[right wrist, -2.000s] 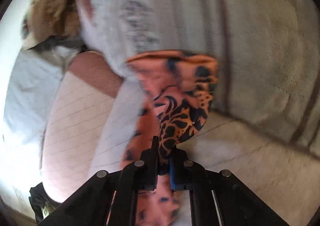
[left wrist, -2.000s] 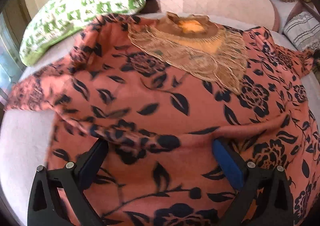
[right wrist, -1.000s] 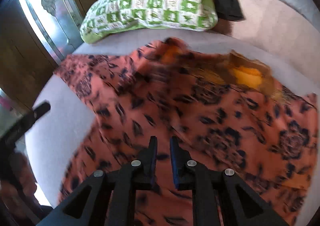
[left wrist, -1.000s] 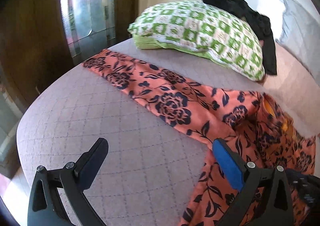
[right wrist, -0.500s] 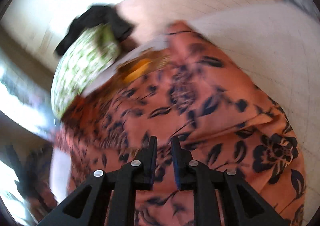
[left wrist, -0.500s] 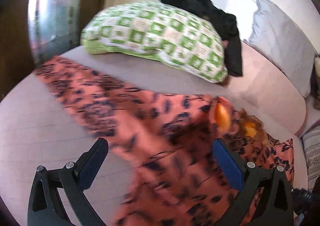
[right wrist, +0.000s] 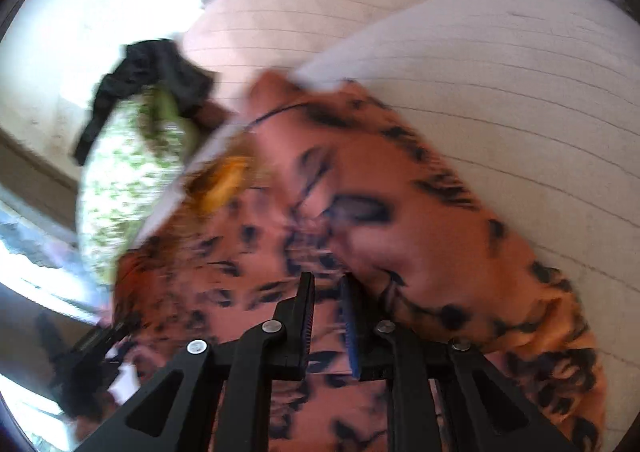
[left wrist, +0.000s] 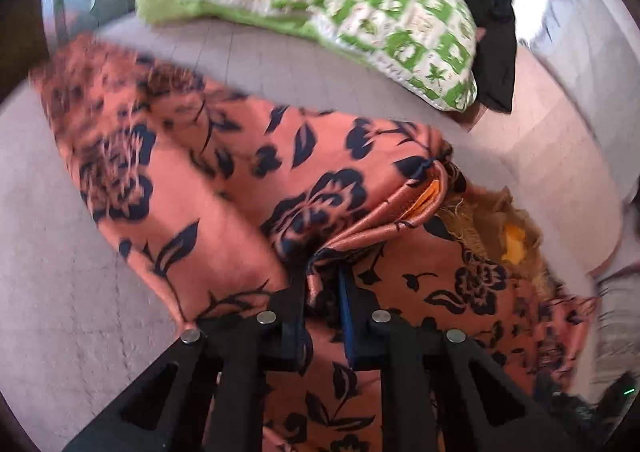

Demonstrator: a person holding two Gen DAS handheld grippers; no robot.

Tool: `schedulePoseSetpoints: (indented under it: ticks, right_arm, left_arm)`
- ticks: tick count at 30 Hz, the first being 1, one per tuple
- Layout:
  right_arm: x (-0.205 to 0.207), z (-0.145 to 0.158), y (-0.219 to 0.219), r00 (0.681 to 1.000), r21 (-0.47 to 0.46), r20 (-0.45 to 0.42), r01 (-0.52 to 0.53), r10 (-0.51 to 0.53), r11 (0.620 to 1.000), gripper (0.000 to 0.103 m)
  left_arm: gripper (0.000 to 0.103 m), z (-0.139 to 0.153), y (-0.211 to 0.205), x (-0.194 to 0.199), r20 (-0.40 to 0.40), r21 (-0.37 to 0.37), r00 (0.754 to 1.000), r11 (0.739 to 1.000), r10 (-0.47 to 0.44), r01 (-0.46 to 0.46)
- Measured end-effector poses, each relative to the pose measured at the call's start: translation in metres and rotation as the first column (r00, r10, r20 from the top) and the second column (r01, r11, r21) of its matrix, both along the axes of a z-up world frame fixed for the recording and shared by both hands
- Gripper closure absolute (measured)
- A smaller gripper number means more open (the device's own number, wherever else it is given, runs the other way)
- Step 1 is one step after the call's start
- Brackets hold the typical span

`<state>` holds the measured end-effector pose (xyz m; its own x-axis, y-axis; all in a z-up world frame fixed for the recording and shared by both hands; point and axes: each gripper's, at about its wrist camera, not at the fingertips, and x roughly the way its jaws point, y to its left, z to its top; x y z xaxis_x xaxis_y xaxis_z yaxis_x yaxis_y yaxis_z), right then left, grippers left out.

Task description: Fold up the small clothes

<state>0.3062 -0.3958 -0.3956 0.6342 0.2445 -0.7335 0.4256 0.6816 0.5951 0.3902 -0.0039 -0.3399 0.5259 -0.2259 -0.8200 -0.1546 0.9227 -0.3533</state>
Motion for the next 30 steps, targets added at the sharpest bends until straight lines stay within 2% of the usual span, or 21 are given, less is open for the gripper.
schedulePoseSetpoints:
  ticks: [2,4,5,7,8,9,10,11,12,13,15,16,17,20,23,28,29,30]
  right_arm:
    - [-0.004,0.0,-0.005,1.0,0.026,0.004,0.014,-0.014,1.0,0.091]
    - [-0.005,0.003,-0.002,1.0,-0.005,-0.001,0.013,-0.013,1.0,0.091]
    - [-0.006,0.005,0.001,1.0,-0.033,-0.003,0.005,-0.005,0.999,0.091]
    - [-0.007,0.009,0.008,1.0,-0.083,-0.007,-0.016,0.016,0.996,0.09]
    - [-0.007,0.01,0.01,0.999,-0.103,-0.01,-0.032,0.031,0.994,0.088]
    - [-0.007,0.011,0.01,0.999,-0.114,-0.013,-0.037,0.036,0.993,0.088]
    - [-0.007,0.012,0.011,0.999,-0.125,-0.014,-0.041,0.039,0.991,0.088]
    - [-0.007,0.011,0.012,0.999,-0.128,-0.015,-0.043,0.042,0.991,0.088]
    - [-0.008,0.011,0.013,0.999,-0.122,-0.013,-0.045,0.044,0.991,0.088]
    - [-0.008,0.01,0.012,0.999,-0.118,-0.011,-0.045,0.044,0.992,0.088]
    - [-0.008,0.009,0.015,0.999,-0.119,-0.006,-0.043,0.042,0.992,0.087]
    - [-0.008,0.009,0.015,0.999,-0.12,-0.004,-0.043,0.043,0.992,0.087]
    - [-0.009,0.009,0.016,0.999,-0.121,-0.002,-0.041,0.042,0.992,0.087]
    - [-0.01,0.008,0.018,0.999,-0.117,0.001,-0.038,0.038,0.992,0.087]
    - [-0.008,0.008,0.02,0.999,-0.127,0.003,-0.038,0.038,0.991,0.087]
    - [-0.006,0.008,0.02,0.999,-0.127,0.005,-0.035,0.036,0.991,0.087]
    - [-0.006,0.008,0.02,0.999,-0.125,0.006,-0.033,0.034,0.992,0.087]
    - [-0.005,0.008,0.02,0.999,-0.124,0.007,-0.031,0.032,0.992,0.087]
  left_arm:
    - [0.088,-0.001,0.016,-0.003,-0.031,-0.088,0.999,0.996,0.006,-0.009]
    - [0.088,0.005,0.037,-0.005,-0.044,-0.168,0.999,0.986,0.012,-0.019]
    - [0.088,0.01,0.047,-0.008,-0.034,-0.182,0.999,0.983,0.028,-0.034]
    - [0.081,0.025,0.08,-0.013,0.01,-0.164,0.995,0.982,0.101,-0.098]
    - [0.065,0.032,0.104,-0.017,0.035,-0.137,0.985,0.977,0.169,-0.163]
    - [0.04,0.035,0.121,-0.018,0.045,-0.12,0.973,0.968,0.226,-0.219]
    - [0.03,0.037,0.144,-0.023,0.055,-0.102,0.95,0.948,0.308,-0.302]
    - [0.023,0.037,0.171,-0.029,0.059,-0.093,0.913,0.913,0.404,-0.397]
    - [0.023,0.033,0.199,-0.034,0.052,-0.1,0.87,0.869,0.491,-0.485]
    - [0.023,0.028,0.221,-0.037,0.037,-0.123,0.838,0.834,0.545,-0.537]
    - [0.023,0.013,0.258,-0.036,-0.014,-0.179,0.801,0.787,0.599,-0.591]
    - [0.023,0.006,0.272,-0.034,-0.041,-0.2,0.796,0.776,0.603,-0.598]
    - [0.023,0.001,0.281,-0.031,-0.053,-0.22,0.8,0.774,0.598,-0.594]
    - [0.023,0.005,0.293,-0.02,-0.015,-0.255,0.808,0.779,0.589,-0.573]
    - [0.023,-0.003,0.3,0.005,-0.019,-0.296,0.841,0.801,0.54,-0.521]
    - [0.025,-0.005,0.31,0.039,0.034,-0.277,0.866,0.837,0.499,-0.472]
    - [0.028,-0.005,0.312,0.044,0.039,-0.276,0.867,0.84,0.496,-0.468]
    - [0.04,-0.005,0.313,0.047,0.045,-0.271,0.871,0.845,0.49,-0.461]
